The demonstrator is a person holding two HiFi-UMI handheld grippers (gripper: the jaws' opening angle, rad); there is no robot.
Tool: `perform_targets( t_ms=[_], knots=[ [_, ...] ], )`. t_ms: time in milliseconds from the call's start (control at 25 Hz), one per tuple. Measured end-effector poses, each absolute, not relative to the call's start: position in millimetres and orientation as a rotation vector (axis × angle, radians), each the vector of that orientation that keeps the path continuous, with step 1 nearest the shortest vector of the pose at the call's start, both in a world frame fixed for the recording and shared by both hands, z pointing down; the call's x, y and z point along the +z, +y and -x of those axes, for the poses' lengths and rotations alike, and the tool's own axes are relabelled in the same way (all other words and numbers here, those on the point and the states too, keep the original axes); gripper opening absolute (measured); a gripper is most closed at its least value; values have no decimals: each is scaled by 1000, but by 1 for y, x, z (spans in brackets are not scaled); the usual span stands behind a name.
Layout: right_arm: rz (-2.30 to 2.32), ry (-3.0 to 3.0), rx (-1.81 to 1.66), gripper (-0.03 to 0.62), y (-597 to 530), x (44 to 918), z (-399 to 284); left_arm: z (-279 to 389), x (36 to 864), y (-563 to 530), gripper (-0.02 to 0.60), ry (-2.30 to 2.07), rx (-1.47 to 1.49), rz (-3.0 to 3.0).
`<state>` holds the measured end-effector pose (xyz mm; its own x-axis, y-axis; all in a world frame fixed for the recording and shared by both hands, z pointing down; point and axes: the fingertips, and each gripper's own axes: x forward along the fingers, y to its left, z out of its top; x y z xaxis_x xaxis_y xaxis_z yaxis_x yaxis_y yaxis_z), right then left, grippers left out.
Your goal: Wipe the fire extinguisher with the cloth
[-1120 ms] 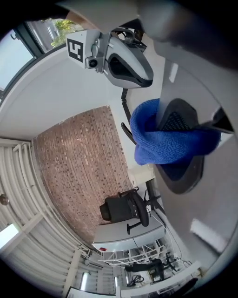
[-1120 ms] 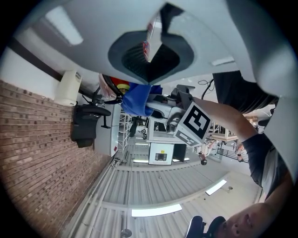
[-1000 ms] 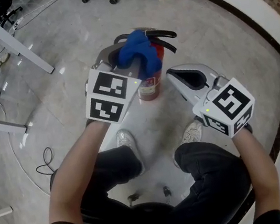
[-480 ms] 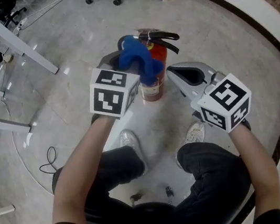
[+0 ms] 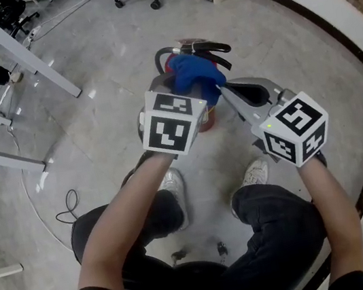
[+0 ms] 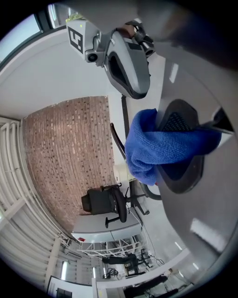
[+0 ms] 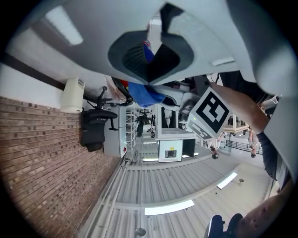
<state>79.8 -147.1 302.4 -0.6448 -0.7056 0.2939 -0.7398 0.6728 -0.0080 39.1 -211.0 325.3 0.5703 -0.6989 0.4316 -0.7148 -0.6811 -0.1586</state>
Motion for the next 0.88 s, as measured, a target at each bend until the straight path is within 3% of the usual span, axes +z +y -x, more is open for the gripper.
perform_targets(
  t_ms=[640, 880],
  knots=[
    [-1212, -2604, 195, 3, -126, 304, -109, -93, 343, -204, 74, -1160, 686, -2772],
    [-1194, -2588, 194, 3, -125, 311, -104, -88, 385, -184, 72, -1080, 714, -2714]
  ],
)
